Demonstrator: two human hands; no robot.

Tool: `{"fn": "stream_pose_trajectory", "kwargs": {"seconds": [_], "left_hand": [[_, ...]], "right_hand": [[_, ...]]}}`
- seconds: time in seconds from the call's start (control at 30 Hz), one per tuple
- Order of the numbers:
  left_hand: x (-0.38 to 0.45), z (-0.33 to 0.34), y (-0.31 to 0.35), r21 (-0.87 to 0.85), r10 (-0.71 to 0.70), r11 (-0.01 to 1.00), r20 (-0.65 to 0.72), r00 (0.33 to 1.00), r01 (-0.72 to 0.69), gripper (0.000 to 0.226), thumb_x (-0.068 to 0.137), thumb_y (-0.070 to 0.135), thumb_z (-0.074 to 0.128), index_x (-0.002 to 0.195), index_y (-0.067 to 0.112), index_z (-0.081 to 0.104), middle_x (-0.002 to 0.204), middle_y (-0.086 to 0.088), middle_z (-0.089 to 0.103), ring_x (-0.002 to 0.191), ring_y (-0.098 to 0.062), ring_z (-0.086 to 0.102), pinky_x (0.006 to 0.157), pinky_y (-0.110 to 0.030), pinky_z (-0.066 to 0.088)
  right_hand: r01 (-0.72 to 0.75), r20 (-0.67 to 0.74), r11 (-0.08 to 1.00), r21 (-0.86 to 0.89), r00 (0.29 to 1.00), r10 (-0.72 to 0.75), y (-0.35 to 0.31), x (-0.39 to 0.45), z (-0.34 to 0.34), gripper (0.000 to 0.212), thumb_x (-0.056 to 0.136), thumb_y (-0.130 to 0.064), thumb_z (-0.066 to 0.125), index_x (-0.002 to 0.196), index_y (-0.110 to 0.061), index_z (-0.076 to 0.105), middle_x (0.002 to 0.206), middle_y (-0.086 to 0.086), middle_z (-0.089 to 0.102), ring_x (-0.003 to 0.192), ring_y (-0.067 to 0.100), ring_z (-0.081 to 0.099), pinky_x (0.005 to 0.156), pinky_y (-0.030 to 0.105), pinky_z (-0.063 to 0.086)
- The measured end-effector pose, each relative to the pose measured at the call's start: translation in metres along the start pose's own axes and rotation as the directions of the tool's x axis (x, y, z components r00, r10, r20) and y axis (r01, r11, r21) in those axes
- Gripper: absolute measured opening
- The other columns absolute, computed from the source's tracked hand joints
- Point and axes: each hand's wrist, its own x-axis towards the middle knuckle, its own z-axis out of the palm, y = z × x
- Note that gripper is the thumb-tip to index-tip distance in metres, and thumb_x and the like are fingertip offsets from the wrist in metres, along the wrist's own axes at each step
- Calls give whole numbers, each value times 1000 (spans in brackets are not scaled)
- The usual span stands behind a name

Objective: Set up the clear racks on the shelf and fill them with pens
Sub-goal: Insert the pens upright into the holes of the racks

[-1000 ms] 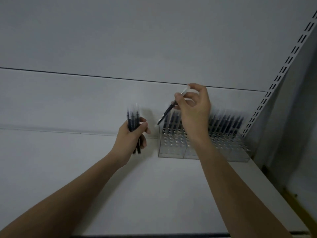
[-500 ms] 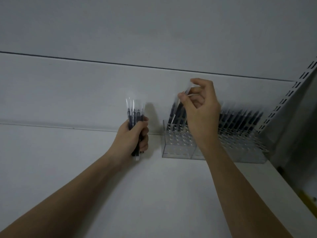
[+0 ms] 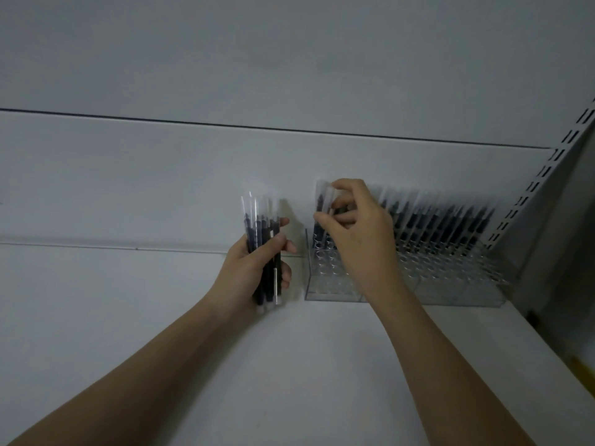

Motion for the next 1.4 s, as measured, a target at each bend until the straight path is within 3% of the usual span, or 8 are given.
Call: {"fn": "stream_pose_trajectory", "kwargs": {"seconds": [0.1,0.2,0.33,0.57,0.83,0.97,1.2,1.4], "left_hand": [[-1,1,4,-12,-19,1000,-6,1000,19,21,100,18,53,120,14,57,99,-7,71,52,-21,55,50,-28,46],[-2,1,8,-7,-23,1000,-5,1000,23,11,98,18,55,106,11,57,102,-7,72,49,-20,53,45,-26,42],[-6,5,12,-10,0,1000,45,999,0,20,92,17,58,108,6,58,92,-8,72,44,-18,49,41,-24,37],[-10,9,11,66,31,997,136,990,-40,35,88,19,62,117,0,59,79,-11,71,42,-18,48,39,-25,37],[-11,12,6,139,-27,990,147,989,6,30,87,30,60,107,8,61,90,-9,72,48,-21,57,45,-26,43],[-12,12,8,175,-11,985,150,989,-16,34,89,31,58,113,7,60,86,-6,72,49,-20,57,45,-26,44],[-10,12,9,60,-33,998,31,999,31,19,98,26,51,107,8,54,79,-7,67,48,-26,59,47,-28,49],[-6,7,5,70,-142,987,-45,989,145,14,100,24,55,99,10,50,78,-3,55,44,-17,43,42,-26,35]], "right_hand": [[12,-76,1000,-14,997,-13,-2,-1,-3,47,86,-24,76,126,-23,51,97,-9,57,79,7,61,71,22,52],[19,-149,993,113,989,-2,-11,-3,-11,24,92,-22,69,112,-22,55,85,-13,58,71,8,58,67,25,51],[-106,81,958,268,993,87,-18,-8,-7,3,93,-21,68,95,-22,66,84,-7,68,74,10,66,70,29,55],[-332,314,838,434,927,205,-26,-14,1,25,87,-13,75,109,-8,65,94,9,68,75,9,70,61,20,55],[-311,215,872,378,946,244,-20,-8,-4,25,85,-21,77,107,-15,67,93,0,73,77,7,68,63,16,49],[-319,293,886,336,930,223,-19,-9,-4,34,84,-20,78,115,-20,63,89,-3,74,82,10,71,74,28,56],[-132,-22,838,529,985,169,-26,-1,-22,26,90,-6,69,113,-17,62,88,3,74,77,15,73,66,25,58],[-26,-151,936,352,985,84,-14,1,-24,30,93,-9,67,121,-19,62,95,1,68,85,15,69,76,40,60]]}}
